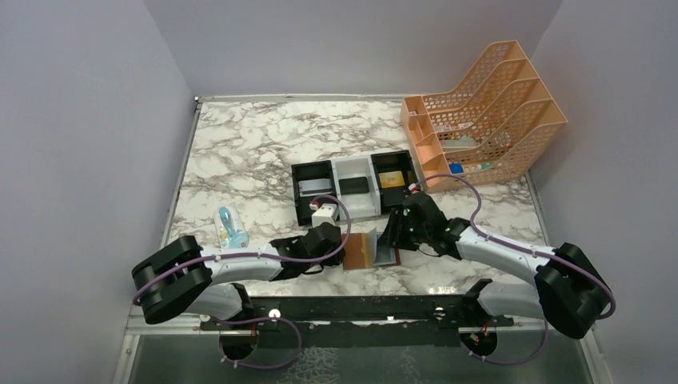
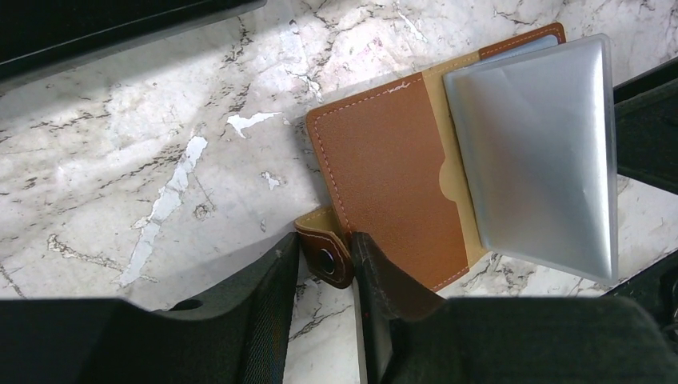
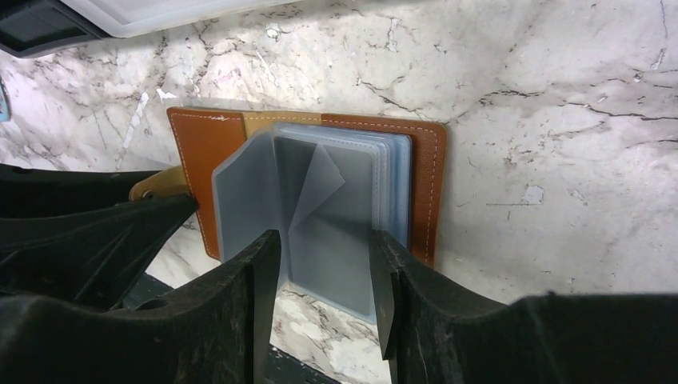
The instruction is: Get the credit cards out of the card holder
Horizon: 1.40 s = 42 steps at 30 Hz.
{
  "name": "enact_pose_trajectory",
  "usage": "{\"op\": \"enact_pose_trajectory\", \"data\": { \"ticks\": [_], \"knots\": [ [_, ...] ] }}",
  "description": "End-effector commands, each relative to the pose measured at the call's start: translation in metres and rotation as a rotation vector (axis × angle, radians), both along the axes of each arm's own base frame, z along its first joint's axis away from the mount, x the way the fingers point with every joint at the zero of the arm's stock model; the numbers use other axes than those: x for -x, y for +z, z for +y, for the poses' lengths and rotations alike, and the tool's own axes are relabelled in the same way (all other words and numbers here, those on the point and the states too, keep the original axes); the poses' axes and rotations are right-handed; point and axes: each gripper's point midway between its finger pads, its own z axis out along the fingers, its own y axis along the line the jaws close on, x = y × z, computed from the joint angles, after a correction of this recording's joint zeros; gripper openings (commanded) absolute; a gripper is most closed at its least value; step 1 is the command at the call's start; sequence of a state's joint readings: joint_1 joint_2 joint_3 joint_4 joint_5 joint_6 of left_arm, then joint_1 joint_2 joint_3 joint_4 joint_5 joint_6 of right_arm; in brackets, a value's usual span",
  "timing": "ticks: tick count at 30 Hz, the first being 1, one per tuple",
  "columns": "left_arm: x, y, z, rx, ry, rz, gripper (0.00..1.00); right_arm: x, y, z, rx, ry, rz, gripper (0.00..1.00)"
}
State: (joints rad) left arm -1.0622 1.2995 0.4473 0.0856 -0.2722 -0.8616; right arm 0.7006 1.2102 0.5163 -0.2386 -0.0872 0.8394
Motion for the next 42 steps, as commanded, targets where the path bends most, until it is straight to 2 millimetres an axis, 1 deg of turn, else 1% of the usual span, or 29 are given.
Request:
{"op": "enact_pose_trajectory", "data": {
  "ticks": [1, 6, 10, 15, 20, 28, 34, 38, 42],
  "knots": [
    [0.0, 0.005, -0.008, 0.002, -0.038, 0.003, 0.31, -0.001, -0.007, -0.005, 0.037, -0.002, 0.002, 0.46],
    [0.001, 0.003, -0.01, -0.002, -0.051, 0.007, 0.28, 0.004, -0.012, 0.003, 0.008, 0.027, 0.038, 0.46],
    [0.001, 0.002, -0.012, -0.006, -0.065, 0.009, 0.25, 0.008, -0.01, 0.016, -0.064, 0.061, 0.054, 0.45],
    [0.002, 0.0, -0.015, -0.014, -0.08, 0.016, 0.23, 0.012, 0.004, 0.035, -0.195, 0.098, 0.054, 0.45],
    [0.002, 0.001, -0.015, -0.013, -0.082, 0.017, 0.22, 0.013, 0.02, 0.045, -0.273, 0.123, 0.031, 0.44],
    [0.003, 0.0, -0.015, -0.017, -0.09, 0.018, 0.21, 0.017, 0.035, 0.056, -0.369, 0.148, 0.03, 0.44],
    [0.004, 0.002, -0.012, -0.008, -0.085, 0.014, 0.19, 0.016, 0.049, 0.055, -0.397, 0.144, -0.005, 0.44],
    [0.004, 0.005, -0.013, -0.005, -0.084, 0.009, 0.19, 0.018, 0.053, 0.056, -0.415, 0.147, -0.007, 0.44],
    [0.003, 0.008, -0.014, 0.001, -0.087, 0.003, 0.19, 0.019, 0.053, 0.06, -0.431, 0.163, 0.008, 0.44]
  ]
}}
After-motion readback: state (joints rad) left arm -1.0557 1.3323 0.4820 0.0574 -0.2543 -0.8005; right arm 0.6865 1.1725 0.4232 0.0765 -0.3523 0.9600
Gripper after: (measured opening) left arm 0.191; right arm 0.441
